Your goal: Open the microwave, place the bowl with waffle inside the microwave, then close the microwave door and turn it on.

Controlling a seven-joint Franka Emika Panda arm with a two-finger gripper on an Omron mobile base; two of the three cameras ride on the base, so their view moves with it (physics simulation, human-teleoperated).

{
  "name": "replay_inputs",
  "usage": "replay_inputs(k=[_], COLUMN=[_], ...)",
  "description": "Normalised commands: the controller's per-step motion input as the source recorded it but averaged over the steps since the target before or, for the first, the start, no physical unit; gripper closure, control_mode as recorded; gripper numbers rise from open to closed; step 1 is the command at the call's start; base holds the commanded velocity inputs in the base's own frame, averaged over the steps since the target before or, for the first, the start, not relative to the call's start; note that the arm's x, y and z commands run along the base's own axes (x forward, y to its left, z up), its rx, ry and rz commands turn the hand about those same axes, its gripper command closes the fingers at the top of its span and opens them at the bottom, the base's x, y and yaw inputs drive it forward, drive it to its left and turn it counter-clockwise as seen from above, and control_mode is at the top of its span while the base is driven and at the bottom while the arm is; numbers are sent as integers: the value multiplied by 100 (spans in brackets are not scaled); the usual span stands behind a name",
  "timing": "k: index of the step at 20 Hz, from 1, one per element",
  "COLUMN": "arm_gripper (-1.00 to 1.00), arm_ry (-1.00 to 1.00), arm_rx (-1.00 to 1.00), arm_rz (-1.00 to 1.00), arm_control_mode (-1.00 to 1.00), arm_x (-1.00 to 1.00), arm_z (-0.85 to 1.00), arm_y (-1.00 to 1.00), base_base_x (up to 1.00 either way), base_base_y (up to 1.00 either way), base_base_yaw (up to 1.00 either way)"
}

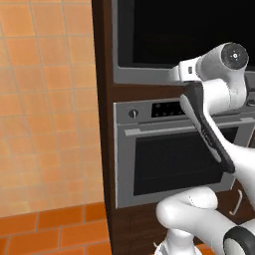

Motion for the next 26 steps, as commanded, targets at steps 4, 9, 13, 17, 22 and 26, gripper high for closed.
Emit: replay_inputs(k=[4, 9, 13, 17, 22, 26], arm_gripper=[-100, -100, -100, -100, -100, -100], arm_ry=[1, 17, 10, -12, -25, -49], arm_rx=[23, 23, 15, -10, -29, -23], arm_rz=[58, 44, 34, 7, -6, -10], arm_control_mode=[-100, -100, -100, -100, -100, -100], arm_x=[100, 100, 100, -14, -43, -37], arm_z=[-31, 8, 25, 5, 11, 14], arm_y=[-26, 0, 0, 8, 26, 24], base_base_x=[0, 0, 0, 0, 0, 0], base_base_y=[0, 0, 0, 0, 0, 0], base_base_yaw=[0, 0, 0, 0, 0, 0])
